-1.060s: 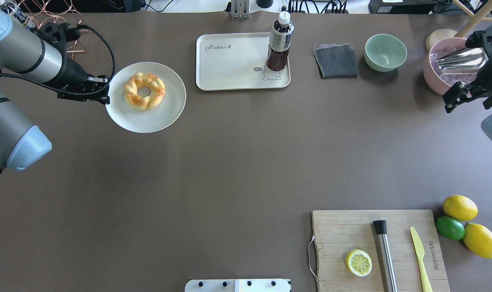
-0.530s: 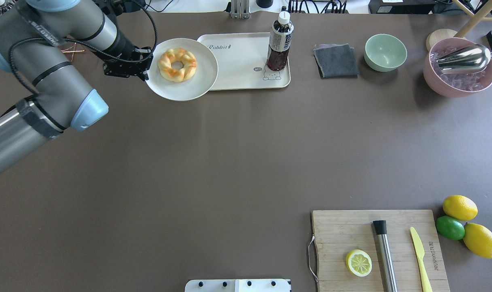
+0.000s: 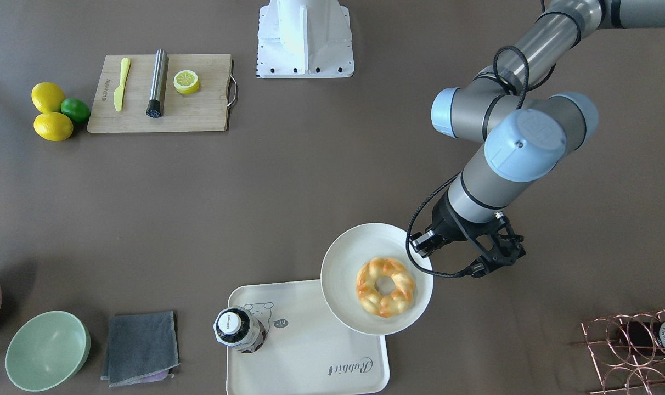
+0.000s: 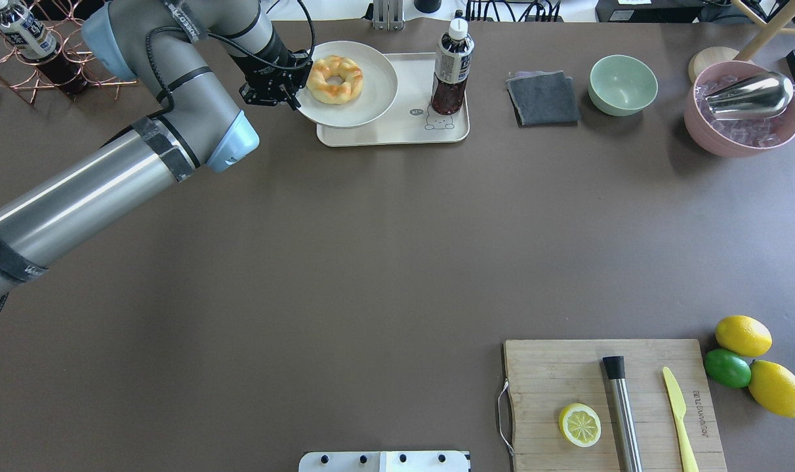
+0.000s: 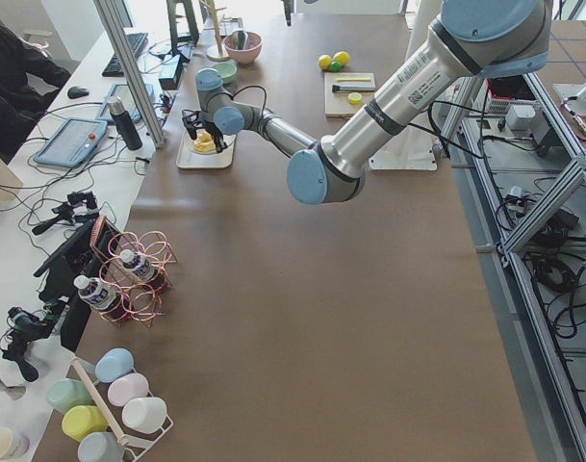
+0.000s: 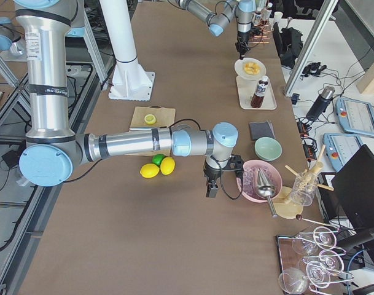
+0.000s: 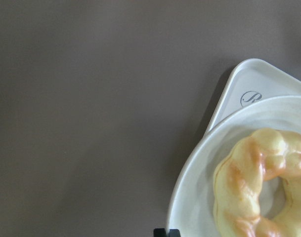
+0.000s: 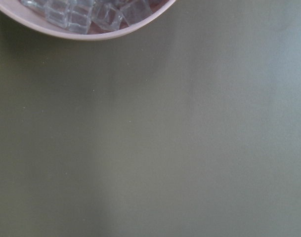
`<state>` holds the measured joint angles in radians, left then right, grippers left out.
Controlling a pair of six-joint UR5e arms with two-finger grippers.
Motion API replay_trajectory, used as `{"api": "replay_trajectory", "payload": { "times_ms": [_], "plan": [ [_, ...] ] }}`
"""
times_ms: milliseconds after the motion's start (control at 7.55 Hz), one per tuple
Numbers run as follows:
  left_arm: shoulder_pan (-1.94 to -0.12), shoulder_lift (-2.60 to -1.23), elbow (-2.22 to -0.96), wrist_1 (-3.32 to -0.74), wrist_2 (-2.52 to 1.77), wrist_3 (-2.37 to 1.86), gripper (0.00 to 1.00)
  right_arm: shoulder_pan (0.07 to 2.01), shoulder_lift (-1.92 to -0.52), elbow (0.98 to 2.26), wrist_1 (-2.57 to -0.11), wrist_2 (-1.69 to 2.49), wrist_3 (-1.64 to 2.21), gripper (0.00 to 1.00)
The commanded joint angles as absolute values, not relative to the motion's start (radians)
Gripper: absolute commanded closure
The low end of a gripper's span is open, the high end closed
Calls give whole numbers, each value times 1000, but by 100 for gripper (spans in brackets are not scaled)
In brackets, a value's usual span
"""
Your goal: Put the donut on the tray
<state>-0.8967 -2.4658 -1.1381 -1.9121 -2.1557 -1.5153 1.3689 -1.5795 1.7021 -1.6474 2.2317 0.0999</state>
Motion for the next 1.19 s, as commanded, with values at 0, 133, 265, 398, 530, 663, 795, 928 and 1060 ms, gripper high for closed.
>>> {"api": "replay_trajectory", "payload": {
  "times_ms": [0, 133, 265, 398, 530, 663, 795, 928, 1060],
  "plan": [
    [-865, -2500, -1013, -2017, -2120, -1578, 100, 1385, -1588, 1620, -1520, 2261, 72, 0],
    [-839, -2502, -984, -2052, -2065, -1616, 100, 1391, -1591, 1612, -1522, 2261, 33, 0],
    [-836, -2508, -980, -2062, -2063, -1626, 100, 1407, -1591, 1608, -1522, 2270, 19, 0],
    [-836, -2519, -971, -2063, -2063, -1631, 100, 1417, -1589, 1605, -1520, 2275, 12, 0],
    [-833, -2531, -957, -2063, -2063, -1631, 100, 1427, -1591, 1603, -1523, 2293, -3, 0],
    [-828, -2548, -941, -2066, -2062, -1631, 100, 1428, -1589, 1603, -1523, 2307, -3, 0],
    [-827, -2556, -902, -2106, -2060, -1631, 100, 1431, -1588, 1603, -1523, 2307, -3, 0],
    [-822, -2566, -869, -2144, -2060, -1631, 100, 1436, -1586, 1603, -1523, 2307, -3, 0],
    [-818, -2575, -861, -2151, -2045, -1632, 100, 1439, -1585, 1605, -1525, 2307, -3, 0]
  ]
}}
